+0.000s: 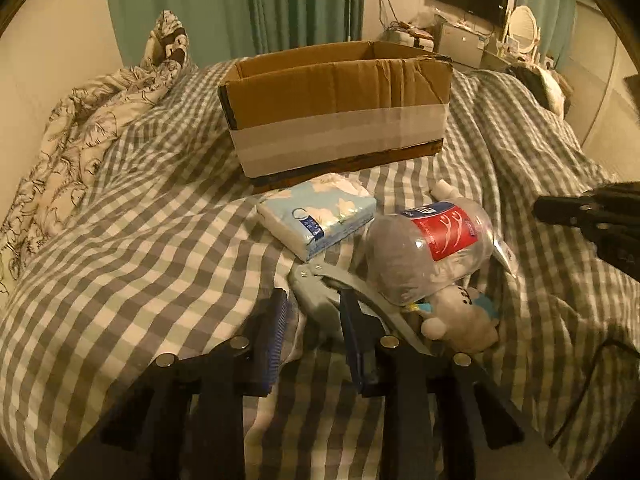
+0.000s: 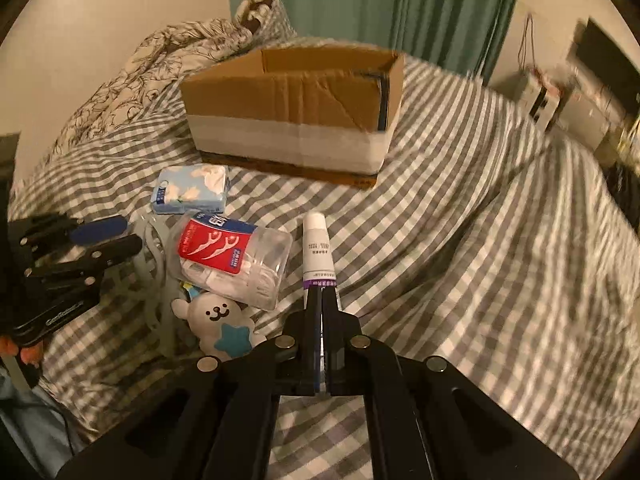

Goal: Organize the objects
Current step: 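Grasp the white tube with the right gripper while the left gripper grasps the grey clamp, then carry the tube and clamp into the box and open both grippers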

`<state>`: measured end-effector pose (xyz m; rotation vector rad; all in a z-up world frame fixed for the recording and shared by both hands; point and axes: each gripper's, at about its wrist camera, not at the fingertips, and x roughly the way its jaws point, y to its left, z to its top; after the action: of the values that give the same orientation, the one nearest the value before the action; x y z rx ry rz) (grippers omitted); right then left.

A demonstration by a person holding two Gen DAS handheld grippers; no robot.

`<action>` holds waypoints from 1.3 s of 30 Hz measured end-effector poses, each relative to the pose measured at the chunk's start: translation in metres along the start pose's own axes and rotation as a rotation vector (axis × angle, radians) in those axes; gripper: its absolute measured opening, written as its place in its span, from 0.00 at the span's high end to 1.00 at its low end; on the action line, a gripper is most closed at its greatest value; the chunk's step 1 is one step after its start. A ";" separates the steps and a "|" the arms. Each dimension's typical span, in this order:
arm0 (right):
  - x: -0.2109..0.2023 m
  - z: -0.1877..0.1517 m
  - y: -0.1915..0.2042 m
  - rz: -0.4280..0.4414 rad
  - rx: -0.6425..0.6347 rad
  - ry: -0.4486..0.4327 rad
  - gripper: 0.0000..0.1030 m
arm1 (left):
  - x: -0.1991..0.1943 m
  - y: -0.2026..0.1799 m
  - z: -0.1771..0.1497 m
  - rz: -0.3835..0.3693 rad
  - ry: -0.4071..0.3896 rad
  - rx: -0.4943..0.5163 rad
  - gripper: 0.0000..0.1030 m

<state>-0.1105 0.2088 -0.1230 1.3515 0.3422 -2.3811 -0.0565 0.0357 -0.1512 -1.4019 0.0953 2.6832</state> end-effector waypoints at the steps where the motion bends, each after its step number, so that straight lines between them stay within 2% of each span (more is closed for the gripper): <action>1: 0.008 0.002 -0.002 0.000 0.011 0.018 0.98 | 0.001 0.000 -0.001 0.002 0.009 0.000 0.72; 3: 0.021 0.002 -0.002 -0.009 0.013 0.044 0.83 | 0.006 -0.003 -0.004 0.009 0.031 0.011 0.72; 4: 0.030 0.002 -0.002 -0.010 0.015 0.061 0.69 | 0.006 -0.004 -0.006 0.010 0.035 0.016 0.72; 5: 0.037 0.002 -0.002 -0.007 0.022 0.070 0.61 | 0.005 -0.005 -0.007 0.013 0.034 0.018 0.71; 7: 0.050 0.001 -0.004 0.012 0.039 0.093 0.60 | 0.002 -0.008 -0.008 0.010 0.037 0.021 0.68; 9: 0.058 0.000 -0.005 0.007 0.045 0.111 0.60 | -0.003 -0.010 -0.008 -0.002 0.034 0.017 0.48; 13: 0.072 0.000 -0.013 0.035 0.084 0.146 0.60 | -0.006 -0.017 -0.008 -0.014 0.025 0.020 0.42; 14: 0.074 -0.001 -0.015 0.046 0.096 0.150 0.68 | -0.003 -0.020 -0.009 -0.013 0.037 0.023 0.39; 17: 0.072 -0.002 -0.014 0.034 0.094 0.134 0.72 | 0.007 -0.025 -0.012 -0.010 0.062 0.024 0.34; 21: 0.063 -0.003 -0.005 0.002 0.052 0.101 0.73 | 0.022 -0.033 -0.014 0.002 0.071 0.027 0.18; 25: 0.060 -0.003 -0.003 -0.021 0.039 0.091 0.73 | 0.038 -0.038 -0.009 0.022 0.062 0.039 0.17; 26: 0.059 -0.003 -0.003 -0.024 0.039 0.086 0.74 | 0.038 -0.040 -0.009 0.026 0.057 0.052 0.21; 27: 0.056 -0.004 -0.003 -0.026 0.040 0.077 0.74 | 0.036 -0.041 -0.010 0.027 0.051 0.068 0.30; 31: 0.044 -0.003 -0.003 -0.019 0.056 0.041 0.75 | 0.027 -0.035 -0.013 -0.033 0.043 0.083 0.40; 34: 0.031 -0.004 -0.004 -0.026 0.056 0.012 0.77 | 0.020 -0.028 -0.013 -0.062 0.052 0.071 0.40; 37: 0.016 -0.003 -0.002 -0.027 0.049 -0.018 0.83 | 0.013 -0.021 -0.011 -0.093 0.062 0.039 0.42; 39: 0.004 -0.001 0.002 -0.034 0.041 -0.046 0.85 | 0.008 -0.018 -0.009 -0.112 0.061 0.024 0.46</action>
<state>-0.1107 0.2070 -0.1268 1.3167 0.3073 -2.4559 -0.0514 0.0531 -0.1624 -1.4371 0.0521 2.5416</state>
